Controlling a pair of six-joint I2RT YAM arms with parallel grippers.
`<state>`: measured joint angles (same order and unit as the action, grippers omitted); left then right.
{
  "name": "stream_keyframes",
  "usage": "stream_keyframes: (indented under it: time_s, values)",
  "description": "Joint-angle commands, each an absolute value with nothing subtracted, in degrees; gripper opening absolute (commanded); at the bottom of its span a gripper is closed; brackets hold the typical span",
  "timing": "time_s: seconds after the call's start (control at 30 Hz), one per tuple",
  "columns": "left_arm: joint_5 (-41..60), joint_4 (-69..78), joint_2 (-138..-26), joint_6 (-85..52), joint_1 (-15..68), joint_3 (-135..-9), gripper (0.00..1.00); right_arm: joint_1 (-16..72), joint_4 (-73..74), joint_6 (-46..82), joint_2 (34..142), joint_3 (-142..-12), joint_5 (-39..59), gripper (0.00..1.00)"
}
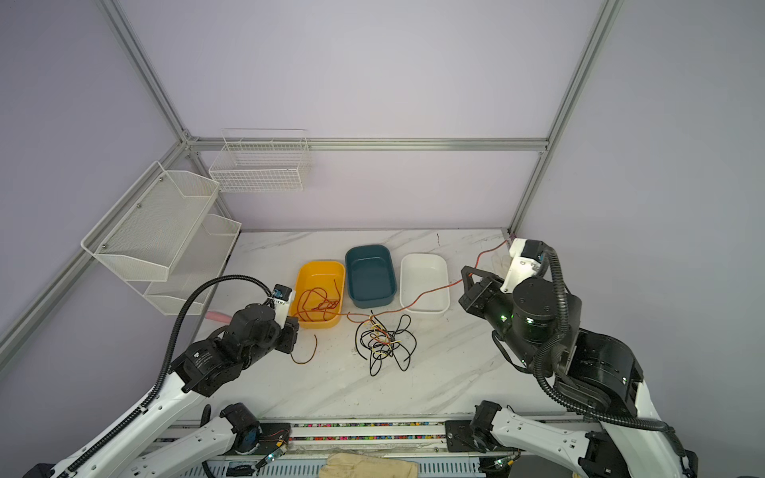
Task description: Untangle the cables
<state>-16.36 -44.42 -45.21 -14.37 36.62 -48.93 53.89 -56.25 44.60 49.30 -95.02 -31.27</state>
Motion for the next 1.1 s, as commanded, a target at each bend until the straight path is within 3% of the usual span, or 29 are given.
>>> stream_keyframes:
  time_s: [0.0, 0.1, 0.33, 0.5, 0.8, 1.07]
  values:
    - [-15.2, -43.7, -45.3, -14.5, 35.8, -48.2, 0.00, 53.9, -59.4, 41.8, 48.8, -96.6, -33.0, 0.00]
    - [-13.4, -43.2, -45.0, -14.3, 35.7, -48.2, 0.00, 53.8, -57.9, 42.2, 50.6, -89.3, -26.9, 0.00]
    - [-5.7, -40.0, -41.7, -13.4, 35.8, -47.0, 0.00, 53.8, -38.4, 44.7, 48.4, -64.6, -11.7, 0.00]
    - [-2.8, -39.6, -42.7, -13.3, 35.8, -46.9, 0.00, 53.8, -28.3, 46.4, 48.5, -53.9, -5.2, 0.00]
    - [0.9, -39.2, -43.6, -12.6, 35.8, -47.3, 0.00, 53.9, -13.8, 45.1, 54.3, -42.0, 1.5, 0.46]
    - [3.3, -37.0, -39.5, -12.6, 35.8, -46.2, 0.00, 54.6, -5.0, 49.2, 59.0, -42.4, -0.9, 0.51]
